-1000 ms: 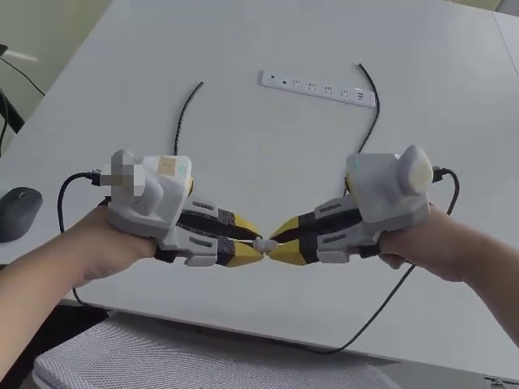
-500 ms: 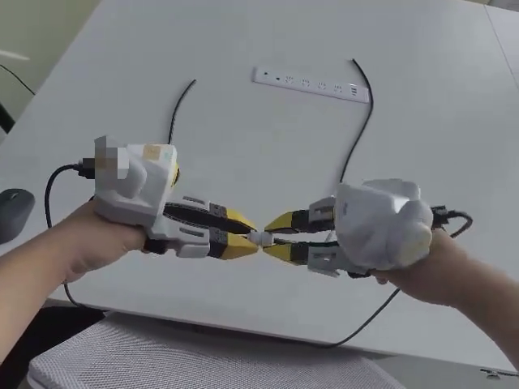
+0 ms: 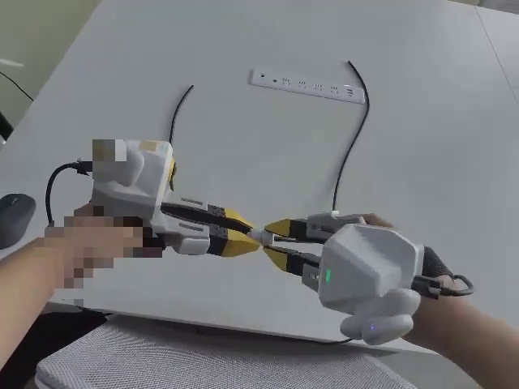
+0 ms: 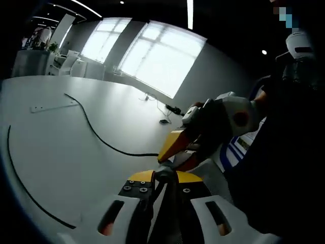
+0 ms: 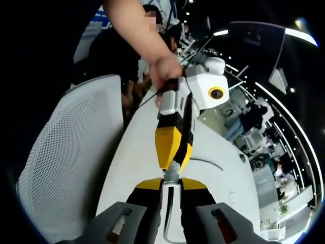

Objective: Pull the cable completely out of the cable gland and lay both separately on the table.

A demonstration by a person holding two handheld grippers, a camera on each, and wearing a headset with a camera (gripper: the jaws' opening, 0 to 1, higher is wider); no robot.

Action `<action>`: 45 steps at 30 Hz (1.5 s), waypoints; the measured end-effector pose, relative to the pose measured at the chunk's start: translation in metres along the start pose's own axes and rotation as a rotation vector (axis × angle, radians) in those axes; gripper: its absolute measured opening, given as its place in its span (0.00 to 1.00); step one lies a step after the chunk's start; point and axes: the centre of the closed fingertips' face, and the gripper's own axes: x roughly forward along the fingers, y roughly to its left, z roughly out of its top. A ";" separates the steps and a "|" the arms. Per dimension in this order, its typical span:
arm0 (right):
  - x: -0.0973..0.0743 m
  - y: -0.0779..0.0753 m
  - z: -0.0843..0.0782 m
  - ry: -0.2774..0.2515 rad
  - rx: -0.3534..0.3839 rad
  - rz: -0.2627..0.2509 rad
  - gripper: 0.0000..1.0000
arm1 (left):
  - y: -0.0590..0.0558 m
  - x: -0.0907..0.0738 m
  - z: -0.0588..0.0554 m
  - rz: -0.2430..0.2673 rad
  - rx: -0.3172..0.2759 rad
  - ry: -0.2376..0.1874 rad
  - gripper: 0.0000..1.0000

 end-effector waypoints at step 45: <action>-0.019 0.000 0.001 -0.289 1.403 0.820 0.10 | -0.018 0.015 0.008 -0.009 0.348 0.063 0.15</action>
